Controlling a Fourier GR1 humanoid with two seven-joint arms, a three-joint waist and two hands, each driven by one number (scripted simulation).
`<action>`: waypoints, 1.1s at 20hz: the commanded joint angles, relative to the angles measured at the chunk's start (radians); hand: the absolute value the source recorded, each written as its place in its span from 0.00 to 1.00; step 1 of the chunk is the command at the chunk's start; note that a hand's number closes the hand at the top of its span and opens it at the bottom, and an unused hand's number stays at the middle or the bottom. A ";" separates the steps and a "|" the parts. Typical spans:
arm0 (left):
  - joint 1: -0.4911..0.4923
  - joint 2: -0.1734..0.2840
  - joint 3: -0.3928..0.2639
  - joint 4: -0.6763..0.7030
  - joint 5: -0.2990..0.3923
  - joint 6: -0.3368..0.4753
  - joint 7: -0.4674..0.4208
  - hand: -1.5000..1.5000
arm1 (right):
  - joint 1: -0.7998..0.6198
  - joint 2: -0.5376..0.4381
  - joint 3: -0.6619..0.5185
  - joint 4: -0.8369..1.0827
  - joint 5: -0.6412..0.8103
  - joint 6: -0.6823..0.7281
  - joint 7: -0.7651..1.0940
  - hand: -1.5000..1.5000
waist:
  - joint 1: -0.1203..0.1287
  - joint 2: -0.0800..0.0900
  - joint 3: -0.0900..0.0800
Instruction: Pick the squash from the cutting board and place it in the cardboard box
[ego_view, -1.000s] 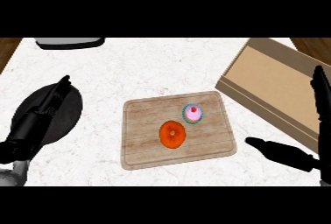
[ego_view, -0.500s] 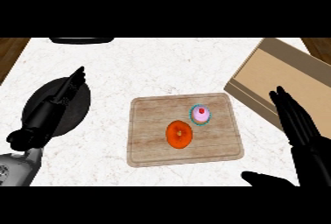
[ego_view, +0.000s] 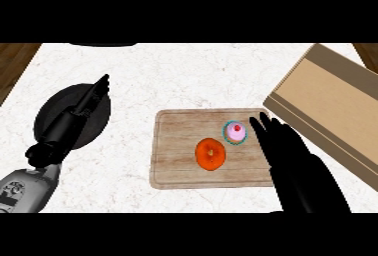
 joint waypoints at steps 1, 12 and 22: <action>-0.014 -0.004 -0.003 0.033 -0.001 -0.024 -0.007 0.50 | -0.148 0.140 0.056 0.093 -0.032 0.183 0.243 0.00 | 0.009 0.003 -0.001; -0.006 -0.023 0.013 0.026 -0.037 0.012 -0.010 0.50 | -0.264 0.459 0.081 0.401 -0.022 0.201 0.389 0.00 | -0.013 -0.005 0.004; 0.005 -0.016 0.041 0.015 -0.025 -0.016 -0.004 0.50 | -0.306 0.539 0.048 0.549 0.074 0.233 0.390 0.00 | -0.022 -0.009 0.006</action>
